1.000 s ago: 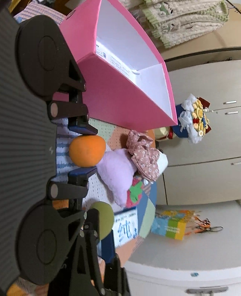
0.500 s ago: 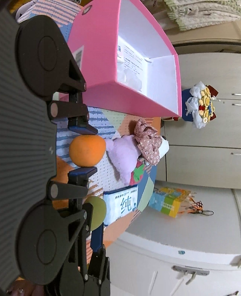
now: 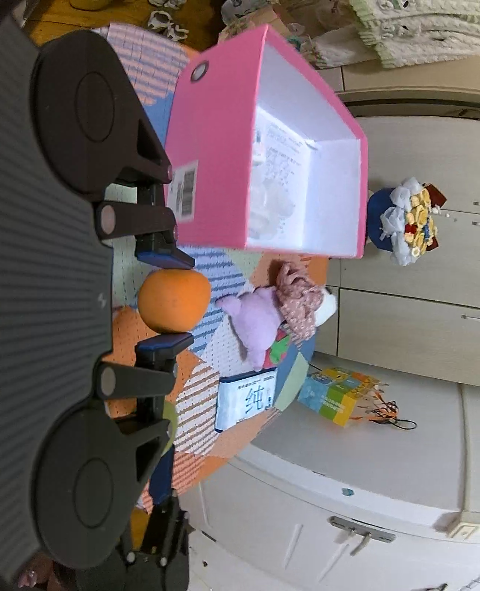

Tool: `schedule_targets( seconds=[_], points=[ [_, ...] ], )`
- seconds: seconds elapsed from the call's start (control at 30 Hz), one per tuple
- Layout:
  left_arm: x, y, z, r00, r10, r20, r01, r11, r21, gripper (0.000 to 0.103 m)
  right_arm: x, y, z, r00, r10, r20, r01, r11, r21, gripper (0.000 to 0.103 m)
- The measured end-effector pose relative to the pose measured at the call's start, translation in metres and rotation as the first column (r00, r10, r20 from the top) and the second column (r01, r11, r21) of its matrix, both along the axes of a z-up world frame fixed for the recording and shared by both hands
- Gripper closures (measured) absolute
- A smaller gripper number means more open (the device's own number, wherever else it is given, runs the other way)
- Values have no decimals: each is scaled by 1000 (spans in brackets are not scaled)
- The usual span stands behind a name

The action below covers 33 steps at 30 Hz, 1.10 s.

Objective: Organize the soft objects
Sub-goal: 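Carry the orange ball in the left gripper while the right gripper carries the green ball over the box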

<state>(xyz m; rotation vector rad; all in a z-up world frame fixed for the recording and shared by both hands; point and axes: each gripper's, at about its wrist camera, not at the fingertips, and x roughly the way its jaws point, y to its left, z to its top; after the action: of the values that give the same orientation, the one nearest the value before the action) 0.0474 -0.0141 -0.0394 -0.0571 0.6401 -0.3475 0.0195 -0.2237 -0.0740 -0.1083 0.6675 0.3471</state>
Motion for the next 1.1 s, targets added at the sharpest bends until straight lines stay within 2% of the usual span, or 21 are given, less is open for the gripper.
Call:
schedule_targets(
  seconds=[0.27,0.63,0.83,0.97,1.1],
  points=[
    [-14,34,36,999,-32,31,31,998,52,67,-15,26,32,991,134,22,-134,991,18,62],
    [0,61,70,992,-129,-12,129,991,44,67,11,66,77,962,258,91,-257,966,-17,62],
    [33,72,85,993,-115,24,113,992,62,67,46,82,93,955,260,145,-260,966,-21,62],
    [71,79,86,995,-95,16,94,994,61,67,82,92,98,950,265,168,-268,963,-5,62],
    [119,86,78,999,-41,-2,41,999,30,67,123,109,94,942,272,198,-262,962,-75,61]
  ],
)
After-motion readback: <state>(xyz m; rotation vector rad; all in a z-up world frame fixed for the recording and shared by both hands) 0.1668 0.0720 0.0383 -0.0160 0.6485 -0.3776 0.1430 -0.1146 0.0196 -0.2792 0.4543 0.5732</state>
